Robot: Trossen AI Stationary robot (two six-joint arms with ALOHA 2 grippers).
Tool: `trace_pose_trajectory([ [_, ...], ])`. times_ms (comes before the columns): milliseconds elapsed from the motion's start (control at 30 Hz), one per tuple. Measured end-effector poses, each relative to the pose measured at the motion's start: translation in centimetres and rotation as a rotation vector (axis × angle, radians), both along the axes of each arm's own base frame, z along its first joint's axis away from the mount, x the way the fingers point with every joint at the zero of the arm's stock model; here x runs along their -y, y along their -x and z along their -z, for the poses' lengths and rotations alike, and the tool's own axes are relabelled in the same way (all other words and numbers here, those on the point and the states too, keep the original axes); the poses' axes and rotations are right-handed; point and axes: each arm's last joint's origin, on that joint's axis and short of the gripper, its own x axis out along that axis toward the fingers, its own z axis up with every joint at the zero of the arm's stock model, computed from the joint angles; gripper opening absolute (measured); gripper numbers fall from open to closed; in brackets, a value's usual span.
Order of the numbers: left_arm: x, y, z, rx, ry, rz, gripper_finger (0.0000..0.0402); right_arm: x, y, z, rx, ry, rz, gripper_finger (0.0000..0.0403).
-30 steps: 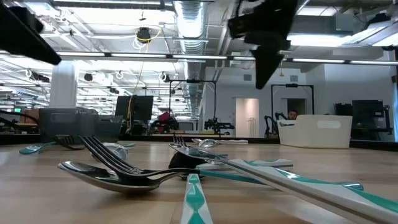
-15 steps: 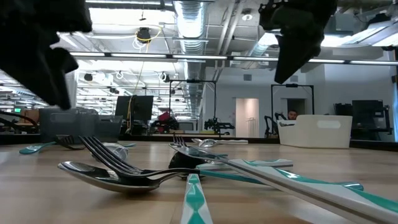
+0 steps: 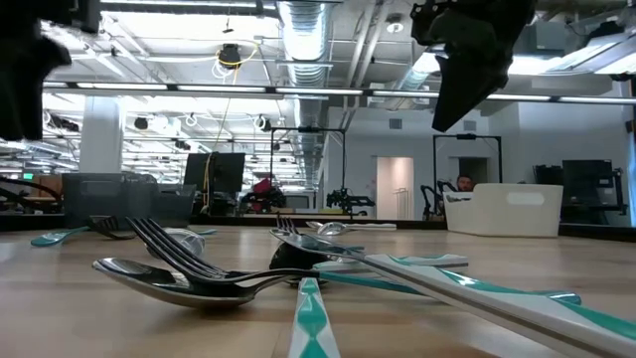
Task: Sort silverware by color (type)
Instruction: Put the blue patterned spoon into the top right white bin
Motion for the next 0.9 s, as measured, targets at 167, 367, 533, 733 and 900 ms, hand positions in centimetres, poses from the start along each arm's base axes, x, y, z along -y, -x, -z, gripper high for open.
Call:
trace_pose_trajectory([
  [167,0.0,1.0,-1.8,-0.012,-0.096,-0.042,0.0160,0.3,-0.1,0.0,-0.007,0.005,0.002,0.0109],
  [367,-0.2,0.2,-2.0,0.132,-0.196,-0.001,0.0160,0.4,-0.1,0.0,-0.017,0.013,-0.015,0.0109],
  [533,-1.7,-1.7,-2.2,0.237,-0.298,0.015,0.0160,0.4,-0.1,0.0,-0.016,0.013,-0.013,0.0109],
  [733,-3.5,-3.4,0.1,0.383,-0.147,0.173,0.0160,0.5,-0.1,1.8,0.005,0.015,-0.046,0.0109],
  [900,-5.8,-2.9,1.3,0.583,-0.056,0.277,0.0160,1.0,-0.2,4.9,0.104,-0.126,-0.071,0.0109],
])
